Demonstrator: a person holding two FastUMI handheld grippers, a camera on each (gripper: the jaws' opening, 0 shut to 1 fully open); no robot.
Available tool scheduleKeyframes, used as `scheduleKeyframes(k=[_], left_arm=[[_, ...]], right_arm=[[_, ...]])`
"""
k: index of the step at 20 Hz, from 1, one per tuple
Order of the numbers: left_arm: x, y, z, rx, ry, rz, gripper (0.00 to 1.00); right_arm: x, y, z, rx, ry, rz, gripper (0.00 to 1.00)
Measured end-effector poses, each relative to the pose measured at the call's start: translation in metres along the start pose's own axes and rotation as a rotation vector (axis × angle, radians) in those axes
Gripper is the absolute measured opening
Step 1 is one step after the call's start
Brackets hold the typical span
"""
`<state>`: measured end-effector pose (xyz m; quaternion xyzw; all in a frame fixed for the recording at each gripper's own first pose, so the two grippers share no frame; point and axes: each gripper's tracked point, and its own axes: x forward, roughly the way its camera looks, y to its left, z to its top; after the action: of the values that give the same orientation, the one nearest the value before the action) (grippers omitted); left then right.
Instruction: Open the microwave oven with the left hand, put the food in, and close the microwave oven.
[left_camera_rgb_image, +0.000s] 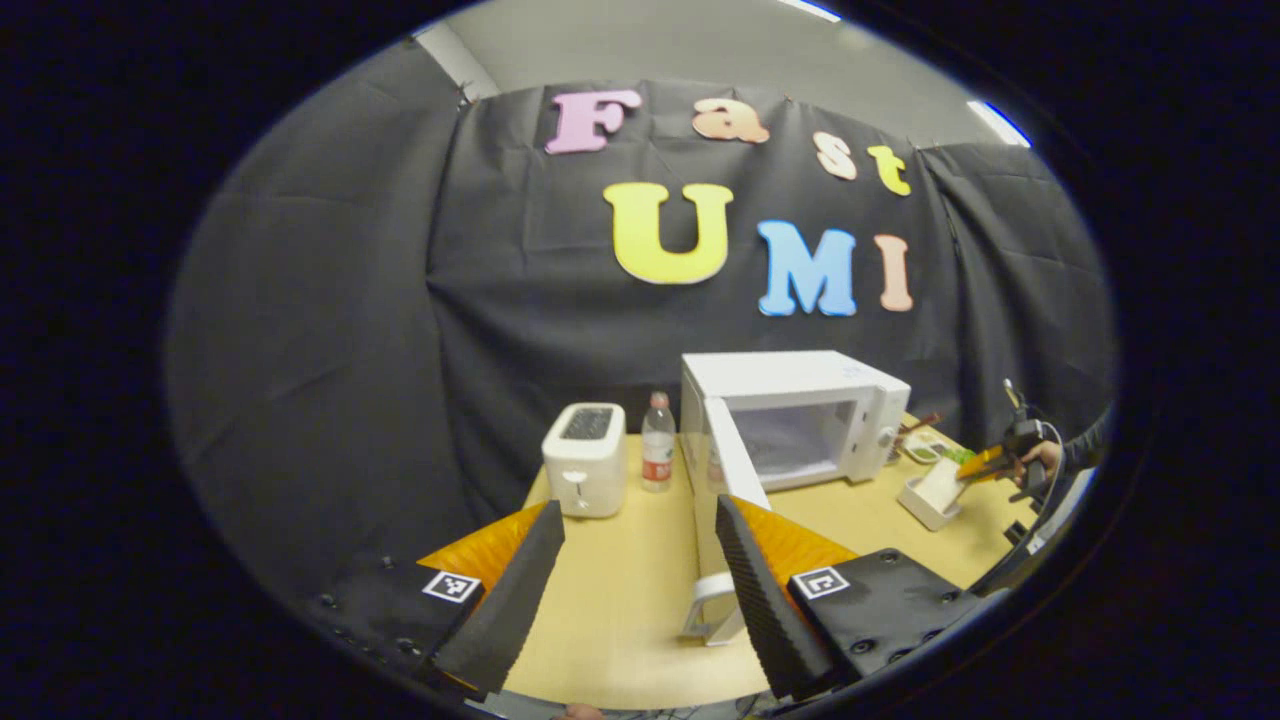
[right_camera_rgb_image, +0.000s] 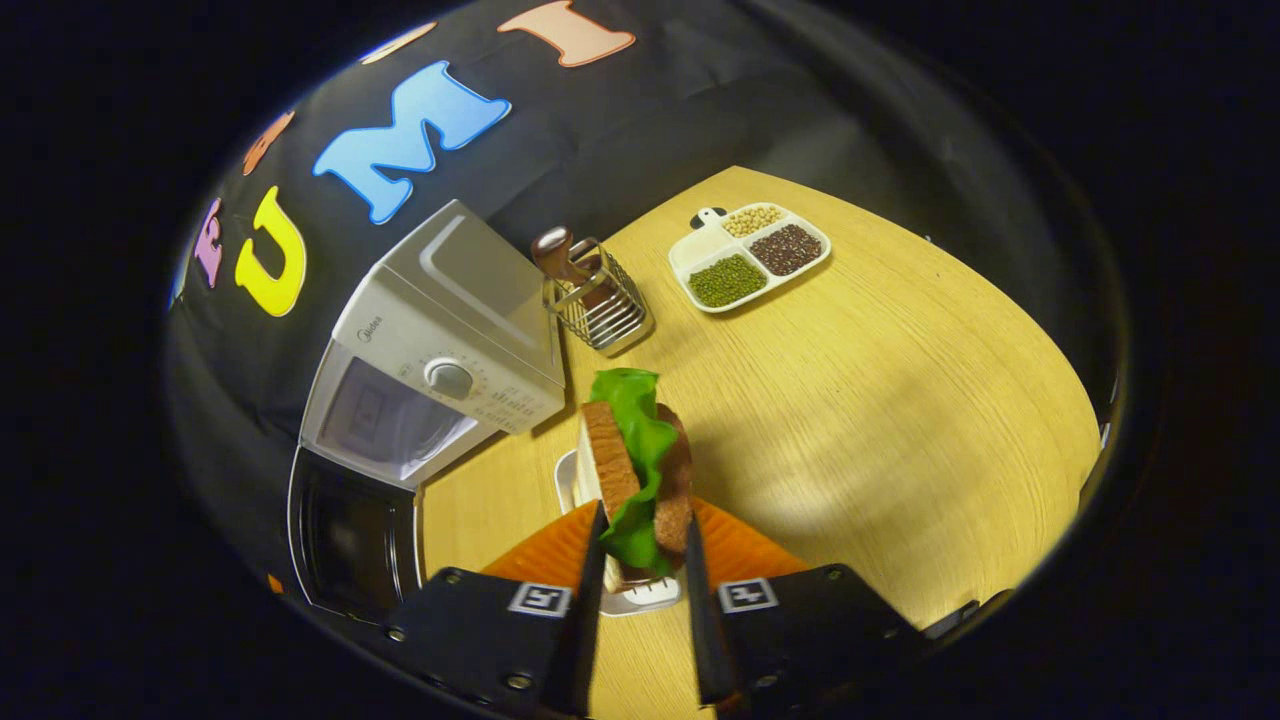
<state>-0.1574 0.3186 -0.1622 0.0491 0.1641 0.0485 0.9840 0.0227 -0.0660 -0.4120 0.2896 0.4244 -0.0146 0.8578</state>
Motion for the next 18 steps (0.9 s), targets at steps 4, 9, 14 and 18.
scheduleKeyframes(k=[4, 9, 14, 18], left_arm=[[-0.011, -0.074, 0.081, 0.024, -0.164, -0.067, 0.96], [-0.003, -0.130, 0.132, -0.034, -0.286, -0.127, 1.00], [0.006, -0.153, 0.145, -0.072, -0.295, -0.158, 1.00], [0.002, -0.158, 0.166, -0.089, -0.321, -0.152, 0.96]], right_arm=[[-0.013, 0.012, 0.001, -0.016, -0.027, 0.004, 0.25], [-0.052, 0.054, 0.000, -0.006, -0.085, 0.120, 0.25], [-0.089, 0.114, -0.007, 0.018, -0.120, 0.285, 0.25], [-0.099, 0.158, -0.012, 0.068, -0.122, 0.402, 0.25]])
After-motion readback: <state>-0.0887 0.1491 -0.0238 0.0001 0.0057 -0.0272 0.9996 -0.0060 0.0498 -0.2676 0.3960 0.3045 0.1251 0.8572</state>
